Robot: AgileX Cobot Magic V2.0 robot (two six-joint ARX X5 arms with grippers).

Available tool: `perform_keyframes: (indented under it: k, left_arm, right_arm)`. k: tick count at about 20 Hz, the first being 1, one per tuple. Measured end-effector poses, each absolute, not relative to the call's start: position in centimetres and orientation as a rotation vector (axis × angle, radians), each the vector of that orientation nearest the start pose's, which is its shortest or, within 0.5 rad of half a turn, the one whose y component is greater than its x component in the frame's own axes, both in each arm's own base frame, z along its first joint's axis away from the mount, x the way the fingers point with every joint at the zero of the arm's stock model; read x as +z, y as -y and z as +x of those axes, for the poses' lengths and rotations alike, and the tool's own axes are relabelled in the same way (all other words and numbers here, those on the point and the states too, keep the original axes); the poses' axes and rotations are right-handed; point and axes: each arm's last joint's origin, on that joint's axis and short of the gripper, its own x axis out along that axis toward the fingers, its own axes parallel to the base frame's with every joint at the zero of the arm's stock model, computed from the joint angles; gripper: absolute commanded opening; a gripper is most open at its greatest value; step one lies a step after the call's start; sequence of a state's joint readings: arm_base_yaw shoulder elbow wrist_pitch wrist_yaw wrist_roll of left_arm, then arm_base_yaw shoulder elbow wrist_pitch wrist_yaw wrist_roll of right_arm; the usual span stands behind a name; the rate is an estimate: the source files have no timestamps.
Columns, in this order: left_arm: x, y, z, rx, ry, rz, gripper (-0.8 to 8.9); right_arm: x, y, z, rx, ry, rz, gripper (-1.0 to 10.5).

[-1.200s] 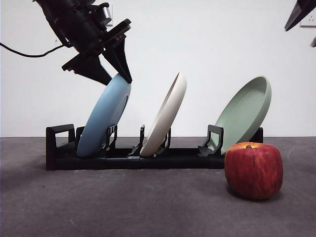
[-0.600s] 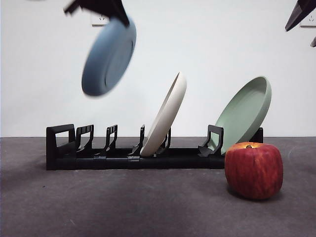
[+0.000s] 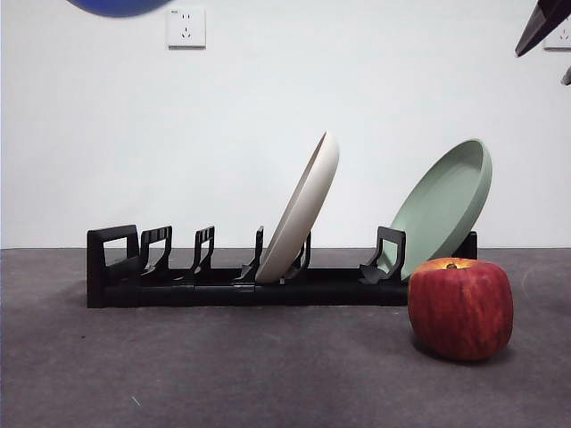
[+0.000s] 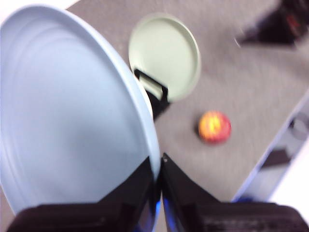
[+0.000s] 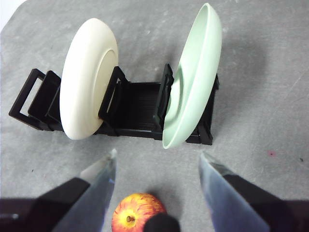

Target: Take the blue plate from the plate rack,put the plate on the table,take the apple from the table,put the apple in the plate

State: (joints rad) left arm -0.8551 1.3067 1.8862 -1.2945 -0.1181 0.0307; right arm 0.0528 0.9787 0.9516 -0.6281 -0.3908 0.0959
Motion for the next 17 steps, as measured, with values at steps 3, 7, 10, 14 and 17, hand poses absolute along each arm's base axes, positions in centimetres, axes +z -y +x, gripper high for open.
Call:
perform_keyframes:
  k: [3, 7, 10, 14, 17]
  left_arm:
    - [47.4, 16.4, 10.6, -0.654, -0.621, 0.453, -0.08]
    - [44.1, 19.6, 6.8, -0.579, -0.592, 0.557, -0.09]
    - [39.3, 21.2, 5.4, -0.513, -0.650, 0.632, -0.09]
    - [32.4, 23.0, 5.4, -0.511, -0.718, 0.638, -0.09]
    - [28.1, 24.0, 5.7, -0.555, -0.771, 0.634, -0.09]
  right_arm:
    - [31.8, -2.1, 19.3, 0.396, -0.671, 0.202, 2.8]
    - [31.8, -2.1, 19.3, 0.395, -0.671, 0.202, 2.8]
    - [31.8, -2.1, 19.3, 0.395, -0.672, 0.202, 2.8]
    - [31.8, -2.1, 19.3, 0.395, -0.672, 0.202, 2.8]
    - [31.8, -2.1, 19.3, 0.395, -0.671, 0.202, 2.8]
